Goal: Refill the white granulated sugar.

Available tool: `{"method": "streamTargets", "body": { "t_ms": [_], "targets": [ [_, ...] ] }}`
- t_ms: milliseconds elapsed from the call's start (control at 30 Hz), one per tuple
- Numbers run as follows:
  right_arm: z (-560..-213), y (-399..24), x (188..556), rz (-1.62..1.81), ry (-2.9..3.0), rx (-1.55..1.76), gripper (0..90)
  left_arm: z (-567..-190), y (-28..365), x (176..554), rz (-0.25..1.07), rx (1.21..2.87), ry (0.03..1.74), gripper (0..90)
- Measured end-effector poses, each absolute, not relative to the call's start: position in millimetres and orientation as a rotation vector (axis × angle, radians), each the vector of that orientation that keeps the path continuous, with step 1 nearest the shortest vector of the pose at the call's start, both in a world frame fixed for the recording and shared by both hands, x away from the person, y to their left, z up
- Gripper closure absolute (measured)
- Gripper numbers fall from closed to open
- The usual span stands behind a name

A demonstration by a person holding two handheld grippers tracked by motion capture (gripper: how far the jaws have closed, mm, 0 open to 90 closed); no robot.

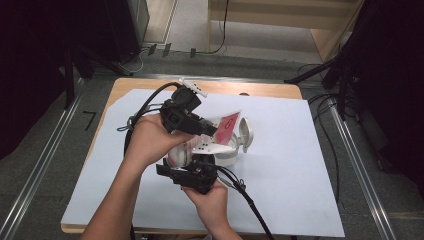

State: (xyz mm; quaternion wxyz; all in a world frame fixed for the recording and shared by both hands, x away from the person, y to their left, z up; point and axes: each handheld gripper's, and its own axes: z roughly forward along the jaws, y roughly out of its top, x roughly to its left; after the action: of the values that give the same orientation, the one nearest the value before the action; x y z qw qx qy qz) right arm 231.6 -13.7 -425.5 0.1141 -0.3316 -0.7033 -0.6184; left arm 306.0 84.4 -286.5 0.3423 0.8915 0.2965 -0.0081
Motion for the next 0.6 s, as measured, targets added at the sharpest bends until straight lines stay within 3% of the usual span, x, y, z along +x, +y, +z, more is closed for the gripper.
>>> {"method": "streamTargets", "body": {
  "t_ms": [600],
  "targets": [
    [-426.0,-13.5,232.6,-1.817,-2.061,-0.967,62.2,-286.4,84.2,305.5,-0.008,2.314,0.771,73.4]
  ]
}}
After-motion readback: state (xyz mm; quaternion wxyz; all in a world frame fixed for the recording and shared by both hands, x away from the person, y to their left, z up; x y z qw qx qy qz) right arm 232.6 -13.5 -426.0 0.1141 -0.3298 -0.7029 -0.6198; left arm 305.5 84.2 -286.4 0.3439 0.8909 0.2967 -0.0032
